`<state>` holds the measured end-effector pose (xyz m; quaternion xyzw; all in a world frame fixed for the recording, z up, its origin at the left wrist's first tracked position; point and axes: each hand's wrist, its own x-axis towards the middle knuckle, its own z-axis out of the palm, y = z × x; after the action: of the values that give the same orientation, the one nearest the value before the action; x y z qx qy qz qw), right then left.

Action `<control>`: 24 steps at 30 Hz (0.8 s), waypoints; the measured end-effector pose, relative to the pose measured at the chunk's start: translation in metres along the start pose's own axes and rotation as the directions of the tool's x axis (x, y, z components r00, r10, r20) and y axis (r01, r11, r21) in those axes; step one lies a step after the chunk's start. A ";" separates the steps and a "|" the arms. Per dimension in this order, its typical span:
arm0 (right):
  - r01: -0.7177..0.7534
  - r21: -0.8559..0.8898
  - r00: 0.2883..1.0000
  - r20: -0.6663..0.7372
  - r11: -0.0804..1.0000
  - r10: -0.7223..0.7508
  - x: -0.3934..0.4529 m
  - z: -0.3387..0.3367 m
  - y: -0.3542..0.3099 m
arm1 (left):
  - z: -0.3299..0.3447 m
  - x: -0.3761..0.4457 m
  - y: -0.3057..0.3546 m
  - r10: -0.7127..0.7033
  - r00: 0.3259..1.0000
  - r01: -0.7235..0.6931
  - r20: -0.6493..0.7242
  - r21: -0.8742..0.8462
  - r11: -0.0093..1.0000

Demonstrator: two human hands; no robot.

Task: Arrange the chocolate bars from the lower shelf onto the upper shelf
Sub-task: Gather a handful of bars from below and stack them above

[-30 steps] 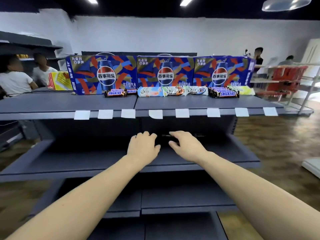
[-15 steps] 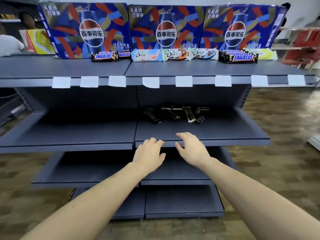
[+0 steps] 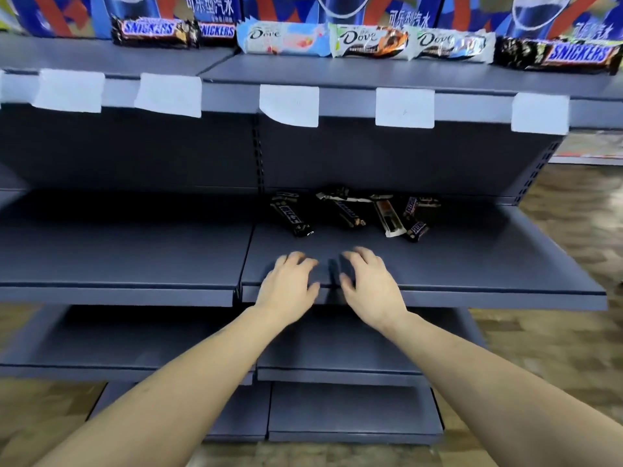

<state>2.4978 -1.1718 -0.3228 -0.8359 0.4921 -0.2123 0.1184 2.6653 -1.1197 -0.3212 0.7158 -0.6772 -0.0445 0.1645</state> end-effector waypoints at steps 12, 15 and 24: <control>-0.101 -0.114 0.994 0.030 0.988 0.105 0.112 0.041 0.045 | 0.042 0.094 -0.021 -0.128 0.970 0.157 -0.206 0.135 0.978; -0.100 -0.064 0.993 -0.076 0.993 0.095 0.110 0.042 0.046 | 0.042 0.091 -0.021 -0.089 0.963 0.134 -0.256 0.164 0.977; -0.222 0.455 0.938 -0.142 0.862 0.316 0.086 0.021 0.053 | 0.046 0.071 -0.012 -0.104 0.932 0.105 -0.346 -0.015 0.994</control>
<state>2.5034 -1.2726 -0.3424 -0.6838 0.5548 -0.3851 0.2761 2.6694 -1.1973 -0.3565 0.7477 -0.5987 0.0745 0.2773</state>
